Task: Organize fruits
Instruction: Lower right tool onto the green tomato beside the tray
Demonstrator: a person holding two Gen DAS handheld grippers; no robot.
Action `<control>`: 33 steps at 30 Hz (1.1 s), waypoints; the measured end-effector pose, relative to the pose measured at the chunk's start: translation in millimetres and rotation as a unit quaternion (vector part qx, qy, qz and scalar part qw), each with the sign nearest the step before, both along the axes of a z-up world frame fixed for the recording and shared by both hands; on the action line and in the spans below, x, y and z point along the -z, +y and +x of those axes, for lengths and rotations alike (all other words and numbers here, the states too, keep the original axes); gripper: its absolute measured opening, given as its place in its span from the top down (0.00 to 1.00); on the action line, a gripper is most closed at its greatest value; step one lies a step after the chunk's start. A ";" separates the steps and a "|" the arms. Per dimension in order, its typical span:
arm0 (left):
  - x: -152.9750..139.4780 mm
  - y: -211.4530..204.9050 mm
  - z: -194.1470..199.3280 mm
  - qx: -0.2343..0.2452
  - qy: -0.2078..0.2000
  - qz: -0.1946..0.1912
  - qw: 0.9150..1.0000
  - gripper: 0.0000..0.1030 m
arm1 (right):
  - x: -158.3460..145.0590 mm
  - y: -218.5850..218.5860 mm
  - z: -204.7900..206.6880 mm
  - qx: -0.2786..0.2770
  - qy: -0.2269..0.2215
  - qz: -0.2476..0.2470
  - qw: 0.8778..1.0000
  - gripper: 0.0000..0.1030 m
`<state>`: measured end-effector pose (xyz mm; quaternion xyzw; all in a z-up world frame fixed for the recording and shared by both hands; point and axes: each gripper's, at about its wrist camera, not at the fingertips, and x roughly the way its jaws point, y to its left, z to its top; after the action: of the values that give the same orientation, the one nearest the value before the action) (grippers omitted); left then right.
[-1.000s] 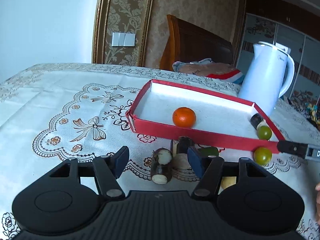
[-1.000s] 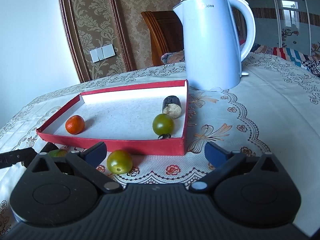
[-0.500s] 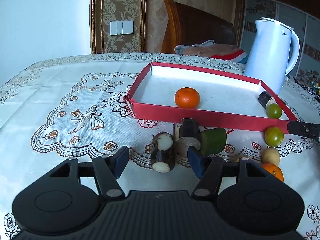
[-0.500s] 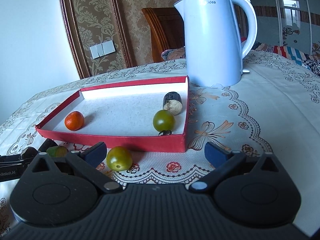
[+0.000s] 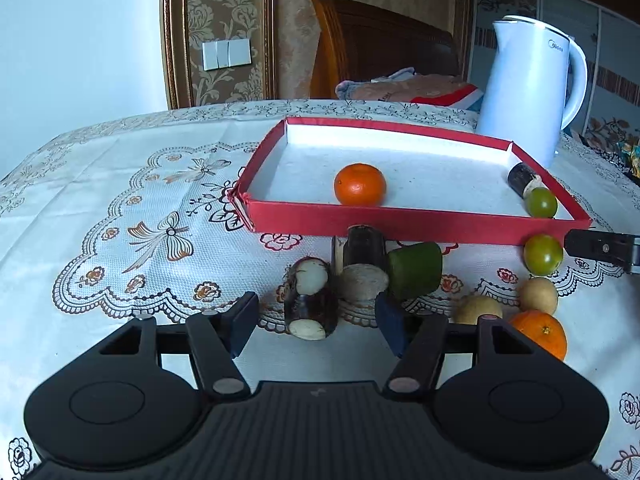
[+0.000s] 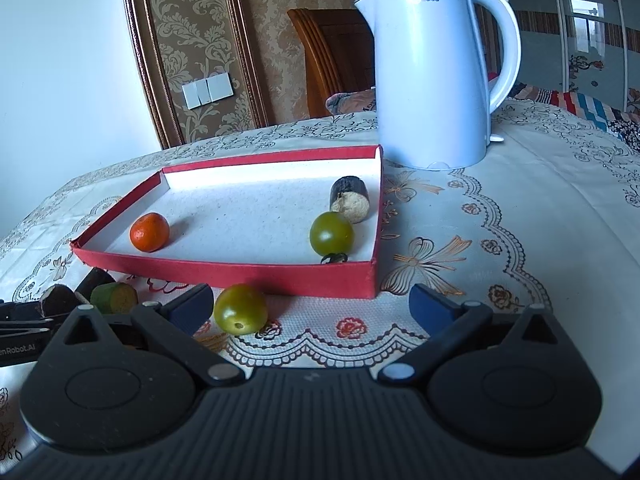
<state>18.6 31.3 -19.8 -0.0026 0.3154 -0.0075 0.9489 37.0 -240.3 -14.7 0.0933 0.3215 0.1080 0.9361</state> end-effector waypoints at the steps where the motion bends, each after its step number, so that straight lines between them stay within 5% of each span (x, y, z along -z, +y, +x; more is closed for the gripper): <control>1: -0.2 0.6 -0.2 0.000 -0.001 -0.002 1.000 0.38 | -0.2 1.4 -0.7 -0.003 -0.001 -0.003 1.000 0.00; 7: -0.3 0.2 0.0 0.001 0.000 0.001 1.000 0.38 | -0.3 7.4 -1.8 -0.012 -0.001 -0.011 1.000 0.00; 15: 0.7 -2.5 2.2 0.000 0.002 0.009 1.000 0.38 | 5.1 11.5 4.1 -0.011 0.019 -0.017 1.000 0.14; 33: 1.2 -3.3 3.0 0.000 0.002 0.011 1.000 0.38 | 7.2 18.6 10.6 0.004 0.041 0.010 0.999 0.16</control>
<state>21.6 28.0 -21.0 0.0077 0.3175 -0.0045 0.9482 47.6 -221.8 -21.8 0.1079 0.3585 0.1036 0.9215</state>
